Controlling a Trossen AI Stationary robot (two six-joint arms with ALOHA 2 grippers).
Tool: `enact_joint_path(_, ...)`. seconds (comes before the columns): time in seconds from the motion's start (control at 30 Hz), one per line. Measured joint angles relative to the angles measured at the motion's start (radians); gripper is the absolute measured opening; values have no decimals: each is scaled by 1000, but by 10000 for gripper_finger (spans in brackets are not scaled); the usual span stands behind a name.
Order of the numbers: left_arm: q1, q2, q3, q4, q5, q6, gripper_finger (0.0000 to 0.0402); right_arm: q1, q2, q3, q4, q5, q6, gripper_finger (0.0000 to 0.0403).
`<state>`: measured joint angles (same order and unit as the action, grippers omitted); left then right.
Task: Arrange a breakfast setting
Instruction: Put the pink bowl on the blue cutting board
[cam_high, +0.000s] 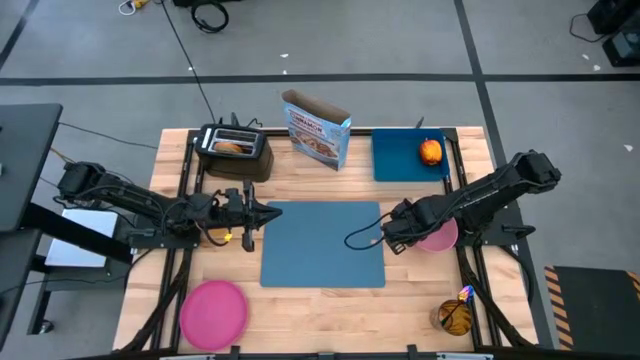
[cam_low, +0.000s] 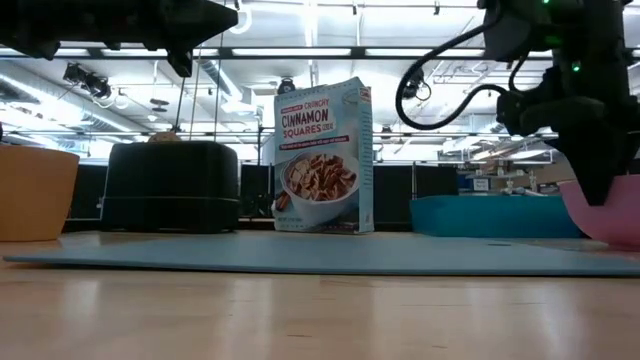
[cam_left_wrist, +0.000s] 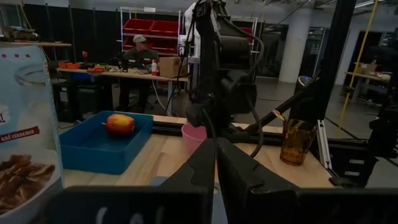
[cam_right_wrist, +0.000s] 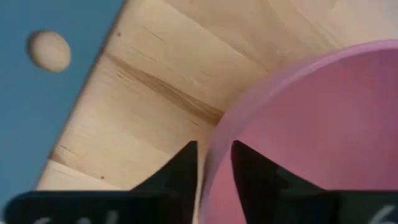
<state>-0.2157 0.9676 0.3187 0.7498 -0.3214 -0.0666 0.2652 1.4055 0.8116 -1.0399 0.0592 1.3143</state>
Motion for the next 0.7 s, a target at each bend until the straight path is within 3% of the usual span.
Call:
enact_joint_path(0.13,0,0,0,0,0,0,25,10,0,3,20,-4,-1,18)
enact_joint_path(0.4,0,0,0,-1,0,0,25,57,0,188,5,59,-82,12)
enact_joint_path(0.53,0,0,0,-1,0,0,25,78,1,311,47,128,-336,12)
enact_joint_path(0.7,0,0,0,-2,0,0,25,87,94,449,106,156,-811,12)
